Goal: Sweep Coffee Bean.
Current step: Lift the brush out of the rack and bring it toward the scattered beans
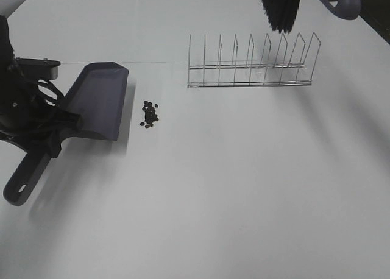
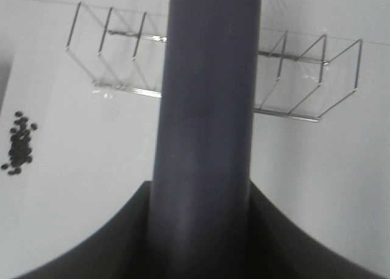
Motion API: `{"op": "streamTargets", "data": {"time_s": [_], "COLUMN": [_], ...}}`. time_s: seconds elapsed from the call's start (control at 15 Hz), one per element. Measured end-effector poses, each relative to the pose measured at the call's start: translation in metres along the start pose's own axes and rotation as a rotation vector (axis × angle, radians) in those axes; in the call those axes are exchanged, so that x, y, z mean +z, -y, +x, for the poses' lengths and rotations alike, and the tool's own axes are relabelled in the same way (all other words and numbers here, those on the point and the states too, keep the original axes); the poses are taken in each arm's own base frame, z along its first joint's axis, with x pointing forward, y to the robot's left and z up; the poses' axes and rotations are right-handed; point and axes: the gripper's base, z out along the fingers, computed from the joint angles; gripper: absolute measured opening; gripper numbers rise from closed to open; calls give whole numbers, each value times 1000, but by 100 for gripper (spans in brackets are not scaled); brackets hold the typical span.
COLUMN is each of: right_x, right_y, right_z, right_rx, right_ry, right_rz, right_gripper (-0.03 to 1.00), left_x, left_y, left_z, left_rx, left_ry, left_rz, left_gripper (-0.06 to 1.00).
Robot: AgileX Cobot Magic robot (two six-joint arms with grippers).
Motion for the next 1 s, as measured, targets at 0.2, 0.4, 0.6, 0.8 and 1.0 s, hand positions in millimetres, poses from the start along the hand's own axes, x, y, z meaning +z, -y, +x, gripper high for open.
{"op": "streamTargets", "data": {"time_s": [0.2, 0.4, 0.6, 0.8, 1.0], "right_x": [6, 38, 64, 86, 116], "right_y": [-39, -61, -75, -75, -76], "right_z": [37, 74, 100, 106, 116], "right_rx": [-94, -151, -154, -135, -140], "right_ry": [-116, -257, -270, -268, -326], "right_rz": [14, 79, 93, 111, 125], "right_gripper": [32, 32, 32, 32, 32], "left_x": [0, 2, 21, 39, 50], "left_y": [-1, 7, 13, 12, 12], "left_z": [2, 5, 8, 9, 11], "left_rx": [-35, -20, -16, -15, -21], "left_ry": [-18, -40, -90, -131, -164], "left_rz": [-29, -54, -85, -99, -103], "left_gripper": [34, 34, 34, 34, 34]}}
